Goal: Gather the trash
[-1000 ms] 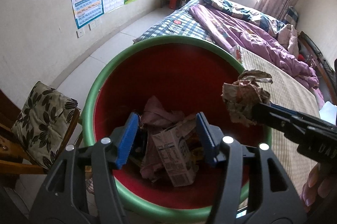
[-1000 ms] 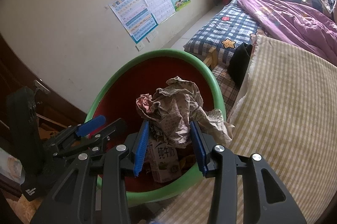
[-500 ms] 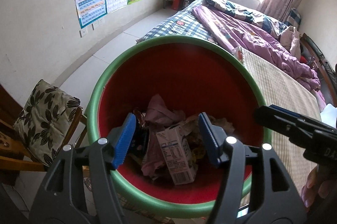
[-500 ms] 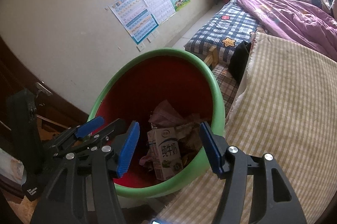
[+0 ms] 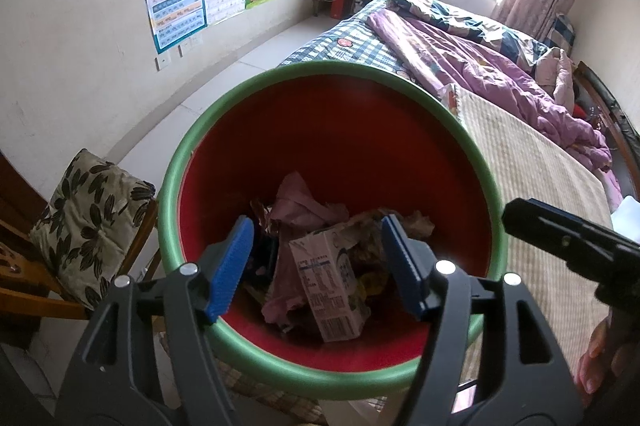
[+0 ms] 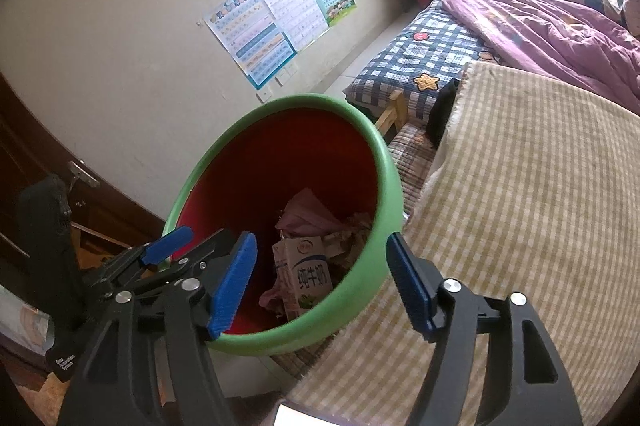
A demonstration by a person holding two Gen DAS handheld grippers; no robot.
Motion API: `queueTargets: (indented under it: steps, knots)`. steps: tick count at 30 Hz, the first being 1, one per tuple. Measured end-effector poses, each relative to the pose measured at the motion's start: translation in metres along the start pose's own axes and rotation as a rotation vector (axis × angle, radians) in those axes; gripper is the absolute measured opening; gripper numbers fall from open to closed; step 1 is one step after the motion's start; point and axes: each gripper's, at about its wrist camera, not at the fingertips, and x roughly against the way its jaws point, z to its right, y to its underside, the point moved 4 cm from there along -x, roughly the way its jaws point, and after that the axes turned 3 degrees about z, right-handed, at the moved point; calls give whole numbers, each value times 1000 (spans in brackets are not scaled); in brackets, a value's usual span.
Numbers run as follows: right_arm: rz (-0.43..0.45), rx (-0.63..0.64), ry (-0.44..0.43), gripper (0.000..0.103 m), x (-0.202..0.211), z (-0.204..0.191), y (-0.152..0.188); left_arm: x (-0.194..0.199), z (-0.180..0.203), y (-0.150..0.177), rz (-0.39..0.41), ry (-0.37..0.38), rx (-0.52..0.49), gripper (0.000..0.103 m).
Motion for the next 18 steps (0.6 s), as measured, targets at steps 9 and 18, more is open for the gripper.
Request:
queueTargets:
  steps: [9,18]
  knots:
    - [70,23,25,90,47,21,4,17,30,5,34,-8,14,70]
    - [322,151,86,96,138,43,5,56,89,-3,148,25,52,89]
